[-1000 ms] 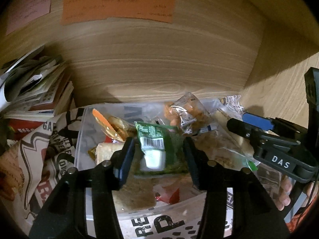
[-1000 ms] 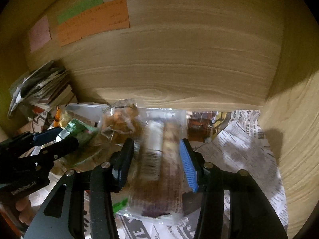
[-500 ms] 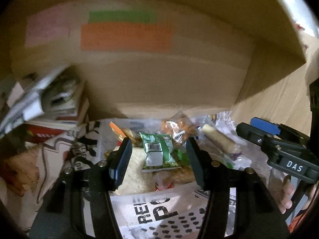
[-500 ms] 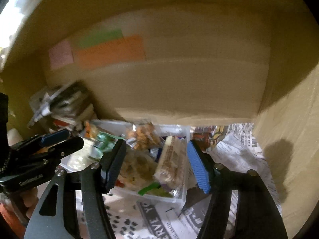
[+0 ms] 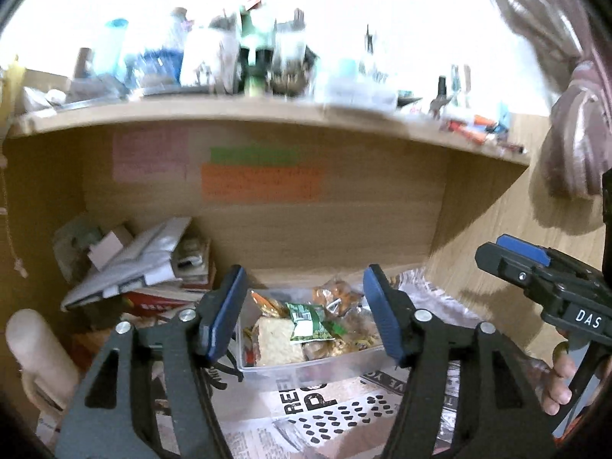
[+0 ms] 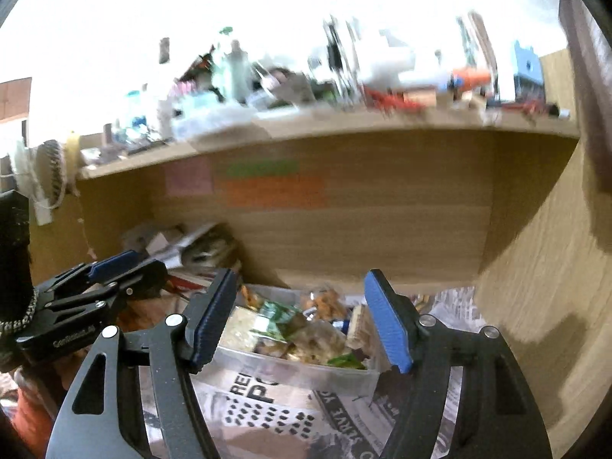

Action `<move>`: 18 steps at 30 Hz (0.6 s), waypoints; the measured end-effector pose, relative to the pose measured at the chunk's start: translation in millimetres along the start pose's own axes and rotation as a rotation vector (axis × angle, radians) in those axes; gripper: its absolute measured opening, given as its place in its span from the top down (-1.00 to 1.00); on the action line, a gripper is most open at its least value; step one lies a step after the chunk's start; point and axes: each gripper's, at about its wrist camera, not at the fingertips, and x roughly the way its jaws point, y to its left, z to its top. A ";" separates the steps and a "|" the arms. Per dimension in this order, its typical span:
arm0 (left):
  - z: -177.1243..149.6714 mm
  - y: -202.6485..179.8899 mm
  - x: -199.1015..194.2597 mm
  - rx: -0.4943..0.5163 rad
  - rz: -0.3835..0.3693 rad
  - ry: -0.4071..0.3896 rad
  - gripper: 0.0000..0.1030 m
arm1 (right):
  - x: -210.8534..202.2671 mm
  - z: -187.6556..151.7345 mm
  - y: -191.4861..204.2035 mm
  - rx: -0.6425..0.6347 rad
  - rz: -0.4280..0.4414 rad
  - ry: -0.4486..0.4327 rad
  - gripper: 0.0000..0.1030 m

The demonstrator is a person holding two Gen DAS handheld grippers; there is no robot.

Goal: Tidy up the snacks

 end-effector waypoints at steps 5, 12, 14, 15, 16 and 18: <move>3.0 -0.1 -33.6 0.016 0.023 -0.061 -0.53 | -22.5 0.1 11.2 -0.003 0.005 -0.051 -0.55; -1.5 1.7 -55.2 0.014 0.048 -0.092 -0.91 | -34.3 -5.2 18.3 0.006 -0.002 -0.070 -0.86; -3.0 2.1 -59.7 0.013 0.056 -0.100 -0.95 | -40.6 -6.8 19.8 0.009 -0.013 -0.079 -0.98; -3.7 1.6 -61.8 0.014 0.060 -0.102 -0.96 | -42.8 -7.9 20.6 0.010 -0.016 -0.083 -1.00; -4.4 2.2 -63.4 0.014 0.061 -0.103 -0.96 | -44.3 -8.3 21.3 0.009 -0.016 -0.085 -1.00; -5.9 3.0 -65.1 0.012 0.060 -0.101 -0.98 | -46.9 -10.2 22.4 0.010 -0.012 -0.083 -1.00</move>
